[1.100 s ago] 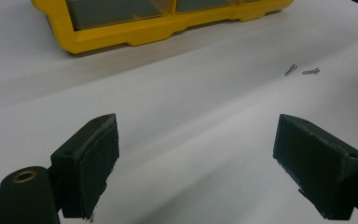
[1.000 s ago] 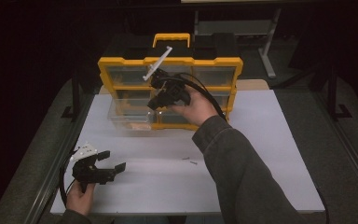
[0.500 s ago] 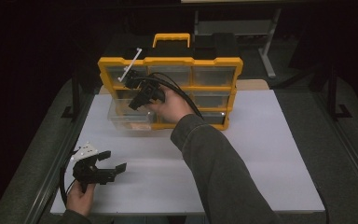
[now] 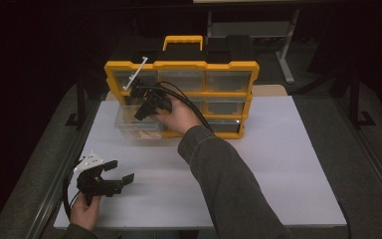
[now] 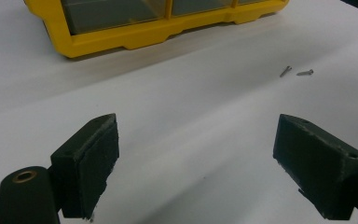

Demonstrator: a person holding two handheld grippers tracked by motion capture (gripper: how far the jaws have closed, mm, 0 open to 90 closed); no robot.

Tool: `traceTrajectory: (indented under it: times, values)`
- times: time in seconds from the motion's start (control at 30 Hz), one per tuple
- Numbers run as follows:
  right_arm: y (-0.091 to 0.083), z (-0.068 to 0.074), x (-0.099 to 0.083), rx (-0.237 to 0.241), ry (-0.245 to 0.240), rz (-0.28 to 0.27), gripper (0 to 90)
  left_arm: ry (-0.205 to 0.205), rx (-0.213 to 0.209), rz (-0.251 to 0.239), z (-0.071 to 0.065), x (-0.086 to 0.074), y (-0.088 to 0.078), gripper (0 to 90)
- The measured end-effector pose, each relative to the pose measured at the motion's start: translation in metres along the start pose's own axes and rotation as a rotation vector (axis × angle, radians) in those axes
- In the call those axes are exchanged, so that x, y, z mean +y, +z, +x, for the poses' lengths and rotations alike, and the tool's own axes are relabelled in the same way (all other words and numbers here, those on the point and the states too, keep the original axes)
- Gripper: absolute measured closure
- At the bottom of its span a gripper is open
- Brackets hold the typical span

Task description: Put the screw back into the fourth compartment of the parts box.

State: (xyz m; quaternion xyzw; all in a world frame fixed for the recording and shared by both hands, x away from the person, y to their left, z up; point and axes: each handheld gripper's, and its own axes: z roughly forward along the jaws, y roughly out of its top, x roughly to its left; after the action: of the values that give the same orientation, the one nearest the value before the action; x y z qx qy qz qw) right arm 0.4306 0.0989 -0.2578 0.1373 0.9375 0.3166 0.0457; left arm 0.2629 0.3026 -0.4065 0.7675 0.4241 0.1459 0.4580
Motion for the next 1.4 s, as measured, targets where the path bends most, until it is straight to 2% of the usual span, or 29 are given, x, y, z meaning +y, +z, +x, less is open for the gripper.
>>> traceTrajectory:
  times: [0.03, 0.07, 0.13, 0.17, 0.2, 0.27, 0.3, 0.4, 0.47, 0.53, 0.6, 0.7, 0.73, 0.77, 0.87, 0.97, 1.03, 1.07, 1.1, 1.23, 1.4]
  values:
    - [-0.003, 0.000, 0.000, -0.004, -0.007, -0.001, 74.7, 0.010, 0.003, 0.007, 0.001, 0.000, 0.000, 13.7]
    - [-0.007, 0.001, -0.001, -0.009, -0.012, -0.011, 74.4, 0.004, 0.004, 0.002, 0.000, 0.000, 0.000, 13.8]
    - [-0.021, 0.002, -0.003, -0.014, -0.007, -0.033, 73.7, 0.008, 0.005, 0.013, 0.001, 0.000, 0.000, 13.8]
    - [-0.021, 0.002, -0.003, -0.014, -0.007, -0.033, 73.7, 0.008, 0.005, 0.013, 0.001, 0.000, 0.000, 13.8]
    - [-0.031, 0.003, -0.005, -0.014, -0.003, -0.053, 72.9, 0.010, 0.006, 0.018, 0.001, 0.000, 0.000, 13.7]
    - [-0.036, 0.004, -0.007, -0.018, -0.003, -0.063, 72.3, 0.011, 0.006, 0.015, 0.001, 0.000, 0.000, 13.8]
    - [-0.046, 0.006, -0.010, -0.023, -0.010, -0.082, 70.4, 0.012, 0.006, 0.013, 0.001, 0.000, 0.000, 13.8]
    - [-0.055, 0.008, -0.014, -0.024, -0.004, -0.094, 68.7, 0.012, 0.008, 0.010, 0.001, 0.000, 0.000, 13.7]
    - [-0.070, 0.011, -0.023, -0.031, -0.010, -0.109, 66.3, 0.017, 0.012, 0.018, 0.001, 0.000, 0.000, 13.8]
    - [-0.073, 0.012, -0.026, -0.036, -0.005, -0.118, 65.6, 0.010, 0.009, 0.015, 0.001, 0.000, 0.001, 13.7]
    - [-0.088, 0.013, -0.041, -0.030, -0.001, -0.153, 63.3, 0.012, 0.011, 0.023, 0.001, 0.000, 0.001, 13.7]
    - [-0.095, 0.014, -0.051, -0.032, 0.008, -0.155, 62.3, 0.004, 0.011, 0.014, 0.001, 0.000, 0.001, 13.8]
    - [-0.100, 0.015, -0.061, -0.041, 0.004, -0.158, 61.3, 0.011, 0.014, 0.018, 0.001, 0.000, 0.001, 13.8]
    - [-0.103, 0.016, -0.066, -0.052, 0.005, -0.158, 61.2, 0.017, 0.014, 0.011, 0.002, 0.000, 0.001, 13.7]
    - [-0.107, 0.017, -0.076, -0.055, 0.010, -0.152, 60.2, -0.009, 0.020, 0.005, 0.001, -0.001, 0.000, 13.7]
    - [-0.112, 0.020, -0.095, -0.071, 0.029, -0.146, 57.6, -0.003, 0.024, 0.004, 0.002, -0.001, 0.000, 13.7]
    - [-0.112, 0.020, -0.100, -0.073, 0.034, -0.147, 56.6, 0.000, 0.023, 0.005, 0.002, 0.000, 0.000, 13.7]
    - [-0.113, 0.019, -0.110, -0.074, 0.050, -0.152, 55.3, 0.001, 0.023, 0.004, 0.002, 0.000, 0.000, 13.8]
    - [-0.113, 0.019, -0.110, -0.074, 0.050, -0.152, 55.3, 0.003, 0.024, 0.002, 0.002, 0.000, 0.000, 13.8]
    - [-0.106, 0.018, -0.131, -0.077, 0.078, -0.152, 53.1, 0.000, 0.026, 0.003, 0.002, 0.000, 0.001, 13.8]
    - [-0.097, 0.018, -0.146, -0.073, 0.099, -0.137, 51.8, 0.003, 0.026, 0.004, 0.002, 0.000, 0.001, 13.7]
